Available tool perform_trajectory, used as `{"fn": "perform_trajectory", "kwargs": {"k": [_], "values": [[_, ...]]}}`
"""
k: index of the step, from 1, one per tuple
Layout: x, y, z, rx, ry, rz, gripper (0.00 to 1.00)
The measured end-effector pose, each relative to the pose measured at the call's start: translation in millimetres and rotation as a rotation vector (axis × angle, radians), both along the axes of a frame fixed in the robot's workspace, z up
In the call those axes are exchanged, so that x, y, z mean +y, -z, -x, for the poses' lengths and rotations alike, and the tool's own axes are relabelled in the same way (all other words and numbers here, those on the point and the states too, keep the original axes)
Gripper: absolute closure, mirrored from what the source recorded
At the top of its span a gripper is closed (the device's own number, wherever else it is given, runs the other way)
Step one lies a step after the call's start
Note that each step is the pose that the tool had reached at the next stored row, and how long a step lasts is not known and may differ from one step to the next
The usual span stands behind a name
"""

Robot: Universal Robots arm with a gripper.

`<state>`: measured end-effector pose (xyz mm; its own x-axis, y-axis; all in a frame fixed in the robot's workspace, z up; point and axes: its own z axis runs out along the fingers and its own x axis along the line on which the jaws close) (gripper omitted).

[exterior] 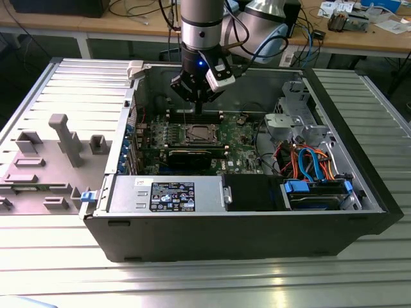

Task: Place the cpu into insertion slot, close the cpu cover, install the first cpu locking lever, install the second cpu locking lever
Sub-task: 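Install the first cpu locking lever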

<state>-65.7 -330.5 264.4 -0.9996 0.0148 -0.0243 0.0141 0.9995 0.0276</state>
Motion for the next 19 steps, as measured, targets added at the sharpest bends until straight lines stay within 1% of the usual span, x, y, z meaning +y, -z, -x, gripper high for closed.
{"fn": "perform_trajectory", "kwargs": {"k": [4,11,19], "values": [[0.0,0.0,1.4,-0.0001,0.0,0.0,0.89],[0.0,0.0,10.8,-0.0001,0.0,-0.0001,0.89],[0.0,0.0,15.8,-0.0001,0.0,-0.0001,0.89]]}}
